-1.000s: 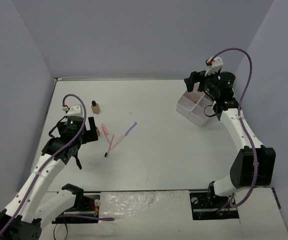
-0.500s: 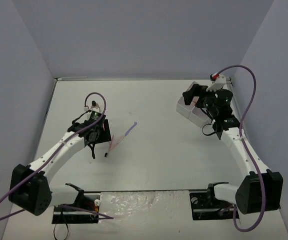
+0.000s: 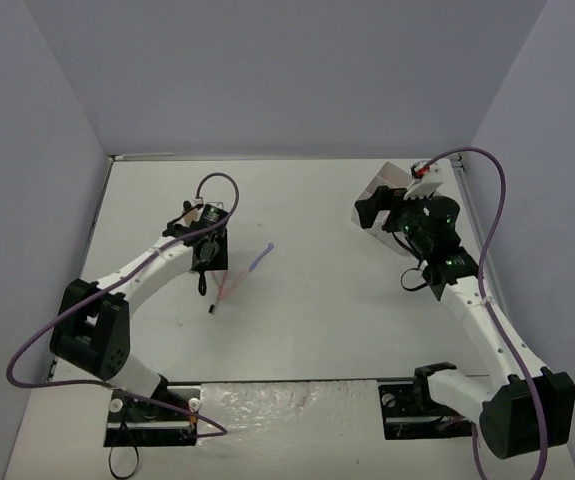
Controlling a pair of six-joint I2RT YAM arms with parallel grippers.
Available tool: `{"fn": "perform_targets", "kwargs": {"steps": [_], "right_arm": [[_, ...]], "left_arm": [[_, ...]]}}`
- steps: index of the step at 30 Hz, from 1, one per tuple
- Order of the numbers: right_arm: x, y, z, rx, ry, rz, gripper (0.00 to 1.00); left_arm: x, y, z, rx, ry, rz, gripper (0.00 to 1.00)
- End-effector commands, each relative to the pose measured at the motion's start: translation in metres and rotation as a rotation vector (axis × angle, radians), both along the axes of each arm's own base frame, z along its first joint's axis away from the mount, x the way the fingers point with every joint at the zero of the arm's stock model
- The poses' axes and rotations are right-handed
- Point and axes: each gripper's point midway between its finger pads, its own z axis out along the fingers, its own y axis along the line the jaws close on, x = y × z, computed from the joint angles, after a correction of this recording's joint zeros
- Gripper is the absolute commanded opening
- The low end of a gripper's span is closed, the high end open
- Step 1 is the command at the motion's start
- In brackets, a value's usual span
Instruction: Organize the makeup
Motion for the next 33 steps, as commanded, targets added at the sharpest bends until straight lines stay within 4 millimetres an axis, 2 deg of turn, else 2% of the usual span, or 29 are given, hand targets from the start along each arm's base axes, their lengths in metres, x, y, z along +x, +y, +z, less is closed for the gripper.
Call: {"fn": "perform_targets", "kwargs": {"steps": [1, 4, 9, 17, 21, 27, 33], "right_arm": [[-0.009, -0.001, 0.037, 0.017, -0.127, -0.006, 1.0], [-0.013, -0.001, 0.04, 0.016, -0.137, -0.003, 1.0], [-0.02, -0.004, 0.039, 0.008, -0.151, -0.01, 1.0], [-0.026, -0.002, 0.043, -0.016, -0.176, -0.003, 1.0], [-0.026, 0.0, 0.043, -0.024, -0.18, 0.0, 1.0], [-0.028, 0.002, 0.041, -0.033, -0.183, 0.006, 1.0], [-0.029, 0.001, 0.043, -0.043, -0.192, -0.002, 1.0]], "left_arm": [[0.019, -0.002, 0.025, 0.099, -0.039, -0.196, 0.33], [0.013, 0.0, 0.011, 0.128, 0.043, -0.24, 0.32], [-0.001, -0.002, -0.01, 0.093, 0.124, -0.208, 0.28], [-0.019, 0.011, -0.029, 0.125, 0.185, -0.124, 0.17], [-0.022, 0.013, -0.043, 0.136, 0.219, -0.117, 0.14], [-0.014, 0.014, -0.062, 0.158, 0.254, -0.118, 0.13], [0.012, -0.001, -0.071, 0.125, 0.237, -0.141, 0.09]]}}
